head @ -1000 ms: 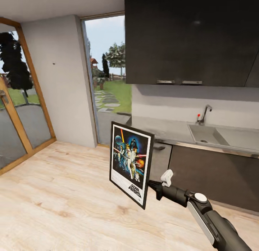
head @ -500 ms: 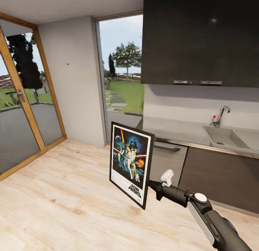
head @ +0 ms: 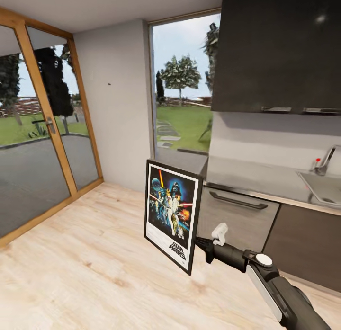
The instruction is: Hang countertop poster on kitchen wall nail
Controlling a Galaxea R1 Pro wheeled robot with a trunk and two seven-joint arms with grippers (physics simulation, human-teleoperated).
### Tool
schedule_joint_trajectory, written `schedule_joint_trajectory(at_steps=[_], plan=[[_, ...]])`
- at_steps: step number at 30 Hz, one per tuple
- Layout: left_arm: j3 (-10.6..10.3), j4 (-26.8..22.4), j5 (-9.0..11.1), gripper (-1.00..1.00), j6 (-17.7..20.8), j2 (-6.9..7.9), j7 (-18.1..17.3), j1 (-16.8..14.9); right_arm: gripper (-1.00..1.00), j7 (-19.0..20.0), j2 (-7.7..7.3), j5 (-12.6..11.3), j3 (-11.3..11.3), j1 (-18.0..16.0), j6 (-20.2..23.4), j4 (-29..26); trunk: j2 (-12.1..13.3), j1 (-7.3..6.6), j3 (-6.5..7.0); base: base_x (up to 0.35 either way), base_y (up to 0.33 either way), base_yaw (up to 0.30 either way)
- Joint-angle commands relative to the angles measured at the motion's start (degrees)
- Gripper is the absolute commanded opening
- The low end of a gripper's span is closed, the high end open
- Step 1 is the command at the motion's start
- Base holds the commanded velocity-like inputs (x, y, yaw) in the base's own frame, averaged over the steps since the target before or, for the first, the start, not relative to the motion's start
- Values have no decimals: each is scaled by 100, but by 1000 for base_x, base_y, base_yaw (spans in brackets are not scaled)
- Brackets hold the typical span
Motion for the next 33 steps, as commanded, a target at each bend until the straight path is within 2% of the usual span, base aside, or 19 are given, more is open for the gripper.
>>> schedule_joint_trajectory(at_steps=[1,4,10,13,19,33], plan=[[7,-17,19,100,-2,-1,-28,0,-100,14,-3,-77,9,-6,62,-3,-10,6,-9,293,194,277],[2,-197,23,100,79,-8,-29,0,-100,6,-1,-77,13,-6,62,-3,-10,6,-9,311,153,282],[-10,-1036,24,100,946,-17,-29,0,-100,3,7,-77,15,-6,62,-9,-10,6,-9,323,114,286],[-97,-1281,24,100,1141,-18,-29,0,-100,2,7,-77,15,-6,62,-11,-10,6,-9,165,54,287],[-392,-1212,19,100,1202,-7,-29,0,-100,2,9,-75,15,-6,62,-11,-10,6,-10,124,64,283],[-439,-1086,16,100,1209,-1,-29,0,-100,3,18,-68,7,-6,65,4,-10,6,-12,285,196,42]])
